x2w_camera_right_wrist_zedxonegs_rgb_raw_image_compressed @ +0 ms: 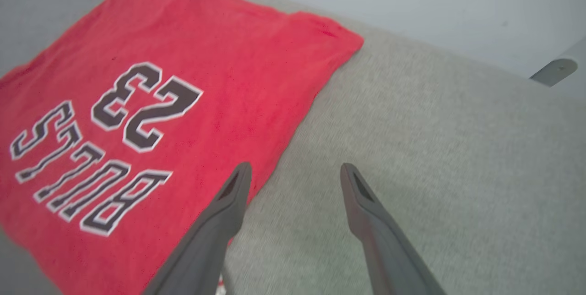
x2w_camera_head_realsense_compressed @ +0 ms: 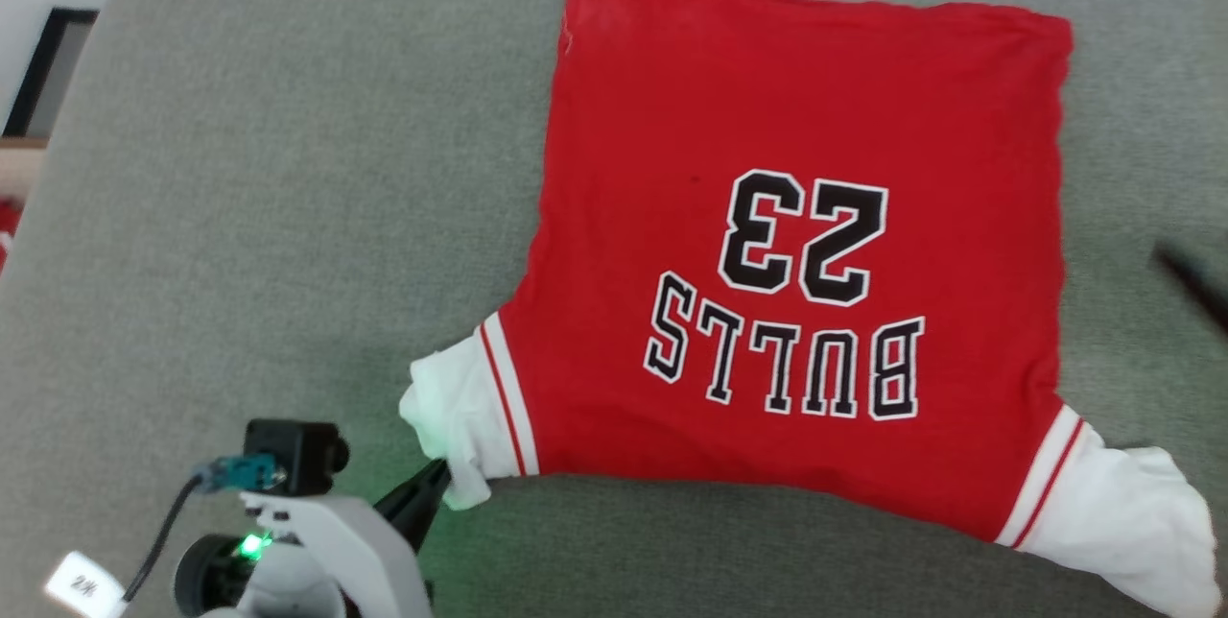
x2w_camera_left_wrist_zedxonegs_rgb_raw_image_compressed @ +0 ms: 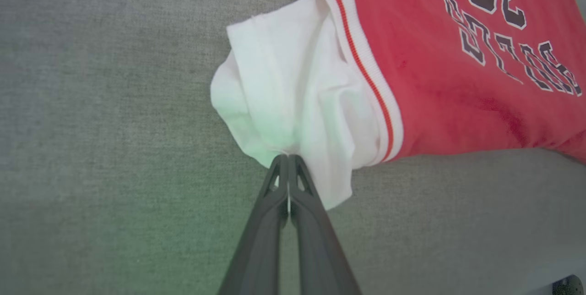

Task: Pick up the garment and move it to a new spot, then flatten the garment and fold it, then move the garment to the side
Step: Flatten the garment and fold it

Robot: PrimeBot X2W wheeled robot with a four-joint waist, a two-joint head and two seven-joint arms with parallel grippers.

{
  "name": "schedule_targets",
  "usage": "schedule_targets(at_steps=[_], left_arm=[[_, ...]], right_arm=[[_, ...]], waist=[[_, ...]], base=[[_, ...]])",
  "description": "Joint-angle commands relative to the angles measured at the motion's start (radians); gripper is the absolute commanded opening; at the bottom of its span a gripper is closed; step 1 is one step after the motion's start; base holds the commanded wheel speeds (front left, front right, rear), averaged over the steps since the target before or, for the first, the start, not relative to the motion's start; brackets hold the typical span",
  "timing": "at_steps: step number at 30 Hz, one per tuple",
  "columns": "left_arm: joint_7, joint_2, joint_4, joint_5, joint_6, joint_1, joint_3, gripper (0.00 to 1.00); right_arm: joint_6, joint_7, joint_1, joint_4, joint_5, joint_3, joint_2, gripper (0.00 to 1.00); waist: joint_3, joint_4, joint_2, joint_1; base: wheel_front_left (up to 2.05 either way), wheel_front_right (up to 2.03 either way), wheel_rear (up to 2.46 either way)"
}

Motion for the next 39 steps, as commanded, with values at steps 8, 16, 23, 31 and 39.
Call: schedule_targets(at_steps=[8,16,23,31,39], left_arm=[[0.012,-0.073,0.015,0.035,-0.045,-0.102,-0.053,0.00],[0.024,-0.145,0.074,0.050,-0.109,-0.186,-0.107,0.00],[0.025,-0.186,0.118,0.051,-0.143,-0.227,-0.134,0.00],[0.029,-0.203,0.146,0.043,-0.161,-0.244,-0.143,0.00],[0.013,-0.193,0.168,0.033,-0.160,-0.237,-0.125,0.00]], right_arm=[[-0.001,-0.096,-0.378,0.334,-0.161,0.059,0.082,1.00],[-0.001,-0.065,-0.619,0.705,-0.230,0.076,0.101,1.00],[-0.001,0.015,-0.730,0.966,-0.278,0.039,0.156,1.00],[-0.001,0.196,-0.727,1.194,-0.378,0.026,0.173,0.00],[-0.001,0.248,-0.756,1.201,-0.412,0.025,0.194,0.00]], waist=[[0.099,0.110,-0.0001,0.0000],[0.156,0.208,-0.0001,0.0000],[0.187,0.262,-0.0001,0.0000],[0.193,0.283,-0.0001,0.0000],[0.172,0.245,-0.0001,0.0000]], base=[[0.00,0.00,0.00],[0.00,0.00,0.00],[0.00,0.00,0.00],[0.00,0.00,0.00],[0.00,0.00,0.00]])
